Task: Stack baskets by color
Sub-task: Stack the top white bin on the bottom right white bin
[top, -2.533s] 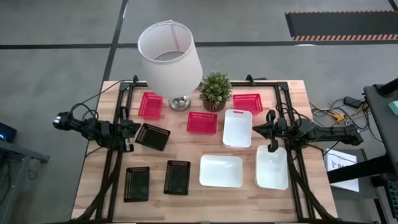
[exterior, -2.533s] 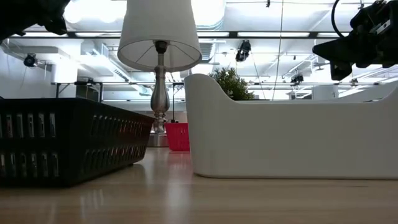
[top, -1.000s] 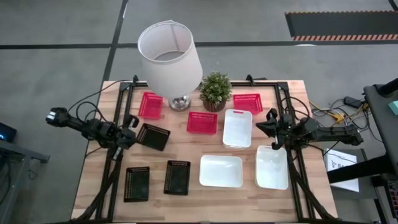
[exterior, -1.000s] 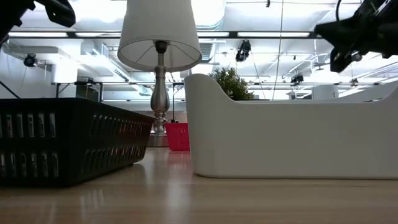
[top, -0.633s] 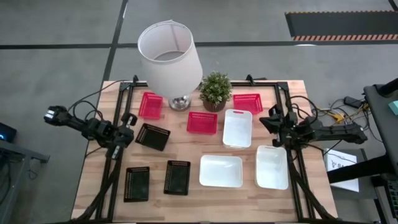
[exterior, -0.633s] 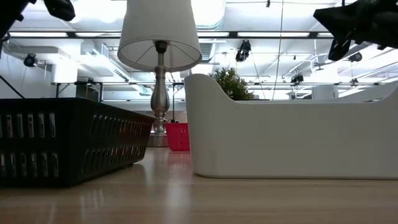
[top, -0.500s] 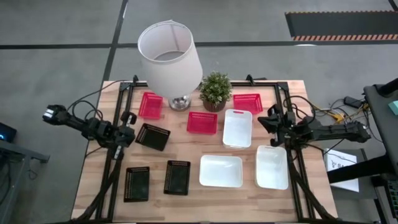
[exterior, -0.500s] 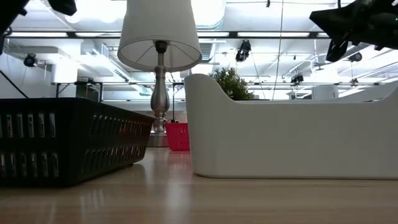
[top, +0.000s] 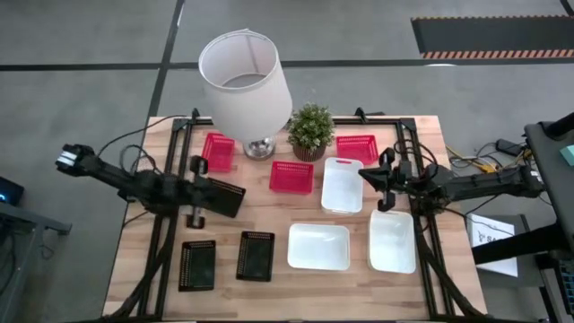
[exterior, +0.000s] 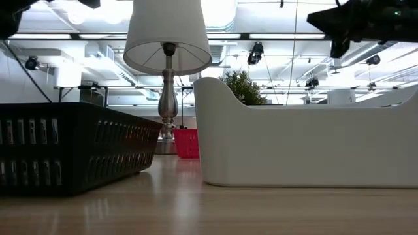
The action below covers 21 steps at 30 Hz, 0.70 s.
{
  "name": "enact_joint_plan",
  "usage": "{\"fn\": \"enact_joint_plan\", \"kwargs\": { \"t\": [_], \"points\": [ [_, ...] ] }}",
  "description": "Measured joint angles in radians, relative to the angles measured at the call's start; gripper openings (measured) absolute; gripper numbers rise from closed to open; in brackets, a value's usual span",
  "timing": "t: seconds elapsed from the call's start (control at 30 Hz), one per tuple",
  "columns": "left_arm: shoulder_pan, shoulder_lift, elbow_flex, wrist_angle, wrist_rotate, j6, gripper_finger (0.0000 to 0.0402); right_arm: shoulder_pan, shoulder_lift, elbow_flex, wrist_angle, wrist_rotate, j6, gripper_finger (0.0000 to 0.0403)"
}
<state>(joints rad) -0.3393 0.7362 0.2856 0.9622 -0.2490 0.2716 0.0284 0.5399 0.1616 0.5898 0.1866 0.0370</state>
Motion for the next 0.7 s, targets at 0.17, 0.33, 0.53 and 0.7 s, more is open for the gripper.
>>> {"fn": "enact_joint_plan", "kwargs": {
  "t": [0.17, 0.33, 0.53, 0.7],
  "points": [
    [0.01, 0.047, 0.049, -0.076, -0.018, 0.033, 0.0, 0.001, 0.099, 0.049, 0.029, 0.0, -0.011, 0.0009],
    [0.019, 0.086, 0.066, -0.098, -0.141, 0.098, 0.0, 0.041, 0.22, 0.106, 0.019, 0.01, -0.014, 0.0009],
    [0.019, 0.107, 0.079, -0.092, -0.186, 0.228, 0.0, 0.136, 0.385, 0.219, -0.009, 0.091, -0.012, 0.0009],
    [0.019, 0.099, 0.079, -0.088, -0.185, 0.315, 0.0, 0.216, 0.496, 0.355, -0.177, 0.159, 0.026, 0.0009]
  ]
}}
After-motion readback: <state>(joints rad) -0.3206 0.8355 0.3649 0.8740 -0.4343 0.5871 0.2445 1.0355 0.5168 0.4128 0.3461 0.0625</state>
